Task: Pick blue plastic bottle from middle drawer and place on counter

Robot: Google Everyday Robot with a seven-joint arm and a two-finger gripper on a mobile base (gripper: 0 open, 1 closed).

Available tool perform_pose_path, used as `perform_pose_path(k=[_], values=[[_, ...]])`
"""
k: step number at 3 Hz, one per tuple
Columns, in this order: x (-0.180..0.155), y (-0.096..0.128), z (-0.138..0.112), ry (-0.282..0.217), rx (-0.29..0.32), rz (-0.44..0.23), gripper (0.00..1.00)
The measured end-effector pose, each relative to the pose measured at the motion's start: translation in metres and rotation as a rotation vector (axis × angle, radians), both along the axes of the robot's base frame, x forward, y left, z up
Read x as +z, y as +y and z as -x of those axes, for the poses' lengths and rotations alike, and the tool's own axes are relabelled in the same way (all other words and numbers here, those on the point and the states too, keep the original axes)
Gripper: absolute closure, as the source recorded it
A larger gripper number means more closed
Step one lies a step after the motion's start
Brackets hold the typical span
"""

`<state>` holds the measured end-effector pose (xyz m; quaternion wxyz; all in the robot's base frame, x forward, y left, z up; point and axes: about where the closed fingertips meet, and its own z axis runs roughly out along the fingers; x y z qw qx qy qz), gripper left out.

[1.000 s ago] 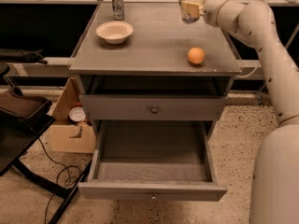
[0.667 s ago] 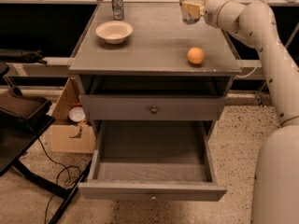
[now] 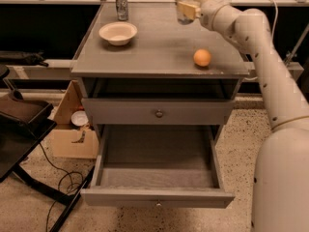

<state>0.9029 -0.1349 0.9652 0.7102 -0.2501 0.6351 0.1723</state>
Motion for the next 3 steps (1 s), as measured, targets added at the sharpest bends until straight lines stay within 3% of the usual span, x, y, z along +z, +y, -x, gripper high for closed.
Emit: perform_pose_path(k=[1,2,3], values=[[-0.004,0.024,-0.01,-0.006,0.022,0.013,1.0],[-0.019,0.032,-0.026,0.03,0.005,0.051,1.0],[-0.044,0.019,-0.046,0.11,-0.052,0.014,1.0]])
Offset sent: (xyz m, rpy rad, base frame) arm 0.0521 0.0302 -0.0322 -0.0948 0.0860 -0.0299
